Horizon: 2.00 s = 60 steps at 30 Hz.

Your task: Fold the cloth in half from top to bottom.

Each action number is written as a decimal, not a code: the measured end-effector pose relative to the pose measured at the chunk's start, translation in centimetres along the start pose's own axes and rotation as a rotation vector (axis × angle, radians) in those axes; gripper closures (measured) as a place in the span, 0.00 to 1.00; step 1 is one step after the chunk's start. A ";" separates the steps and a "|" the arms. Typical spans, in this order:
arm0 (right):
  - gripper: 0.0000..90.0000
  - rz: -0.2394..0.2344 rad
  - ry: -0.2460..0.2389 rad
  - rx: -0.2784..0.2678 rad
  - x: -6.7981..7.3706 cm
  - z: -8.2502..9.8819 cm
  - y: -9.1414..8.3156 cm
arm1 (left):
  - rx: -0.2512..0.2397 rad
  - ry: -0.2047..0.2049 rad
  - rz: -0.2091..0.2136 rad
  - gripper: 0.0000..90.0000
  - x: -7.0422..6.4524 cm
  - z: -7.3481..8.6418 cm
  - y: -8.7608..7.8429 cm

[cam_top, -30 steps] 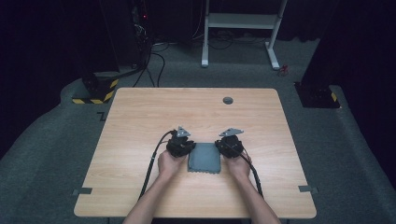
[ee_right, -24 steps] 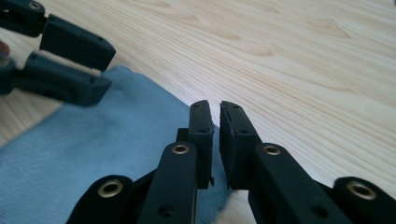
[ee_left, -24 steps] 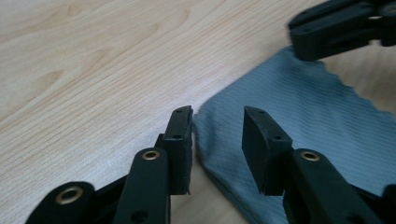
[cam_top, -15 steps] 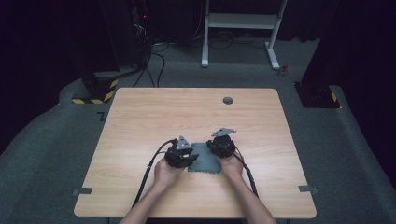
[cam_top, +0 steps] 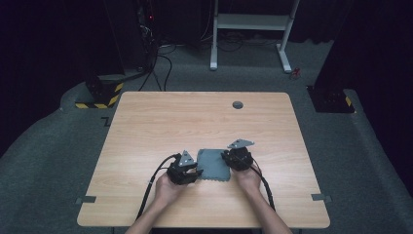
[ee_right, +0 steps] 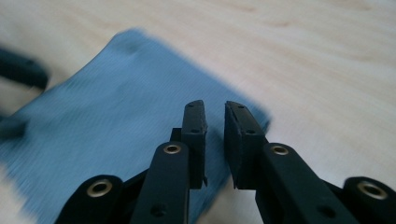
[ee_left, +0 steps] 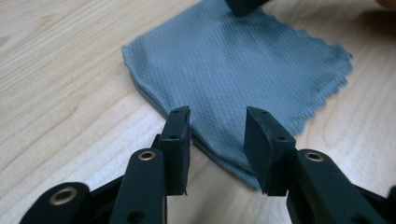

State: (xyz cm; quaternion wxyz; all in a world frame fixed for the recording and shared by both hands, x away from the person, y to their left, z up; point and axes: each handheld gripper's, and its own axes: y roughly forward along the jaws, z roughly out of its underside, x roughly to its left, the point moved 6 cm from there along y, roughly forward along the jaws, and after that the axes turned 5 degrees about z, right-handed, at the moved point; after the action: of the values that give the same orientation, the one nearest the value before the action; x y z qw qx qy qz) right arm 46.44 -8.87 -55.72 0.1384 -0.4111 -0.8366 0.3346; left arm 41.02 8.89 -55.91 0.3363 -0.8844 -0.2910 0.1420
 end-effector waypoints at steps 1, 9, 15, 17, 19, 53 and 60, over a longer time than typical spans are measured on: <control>0.86 -0.003 -0.009 0.003 0.3 0.5 -0.3 | -0.003 0.004 -0.004 0.67 -0.1 0.1 -0.1; 0.79 -0.008 -0.007 0.007 0.2 1.5 -1.5 | -0.008 -0.017 0.012 0.61 -0.2 0.6 -0.7; 0.72 -0.008 0.017 -0.040 0.2 1.3 -2.9 | -0.070 -0.056 0.013 0.57 0.1 0.3 -1.7; 0.71 -0.004 0.024 -0.051 0.0 1.3 -3.2 | -0.098 -0.099 0.010 0.55 0.5 0.1 -1.9; 0.70 -0.013 0.050 -0.059 -0.2 1.3 -3.5 | -0.122 -0.113 0.003 0.55 0.9 0.0 -2.5; 0.63 0.015 0.149 -0.159 -3.0 4.0 -9.0 | -0.190 -0.208 -0.140 0.46 3.9 4.1 -7.8; 0.64 0.026 0.167 -0.175 -3.8 4.7 -9.9 | -0.208 -0.242 -0.158 0.45 4.7 4.9 -8.8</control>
State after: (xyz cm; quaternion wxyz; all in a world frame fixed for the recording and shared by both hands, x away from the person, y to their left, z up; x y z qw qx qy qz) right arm 40.50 -18.24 -52.40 0.1668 -0.4590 -0.8427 0.2267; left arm 38.86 19.55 -53.80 0.2156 -0.8651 -0.4113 0.1898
